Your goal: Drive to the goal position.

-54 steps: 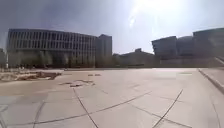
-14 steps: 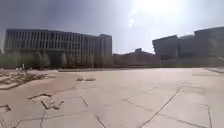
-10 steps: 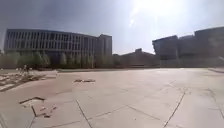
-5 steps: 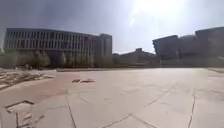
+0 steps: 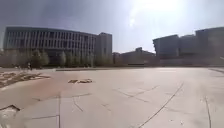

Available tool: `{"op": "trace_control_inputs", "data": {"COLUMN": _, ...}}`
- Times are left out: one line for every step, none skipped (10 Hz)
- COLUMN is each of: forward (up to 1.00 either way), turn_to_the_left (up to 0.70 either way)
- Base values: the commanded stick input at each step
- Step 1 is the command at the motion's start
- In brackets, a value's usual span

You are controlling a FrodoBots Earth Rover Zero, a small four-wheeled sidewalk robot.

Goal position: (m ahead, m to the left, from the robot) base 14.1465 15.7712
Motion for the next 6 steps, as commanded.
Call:
{"op": "trace_control_inputs", "data": {"forward": 0.70, "turn_to_the_left": 0.01}}
{"op": "trace_control_inputs", "data": {"forward": 0.70, "turn_to_the_left": 0.01}}
{"op": "trace_control_inputs", "data": {"forward": 0.70, "turn_to_the_left": 0.01}}
{"op": "trace_control_inputs", "data": {"forward": 0.70, "turn_to_the_left": 0.01}}
{"op": "trace_control_inputs", "data": {"forward": 0.70, "turn_to_the_left": 0.01}}
{"op": "trace_control_inputs", "data": {"forward": 0.70, "turn_to_the_left": 0.01}}
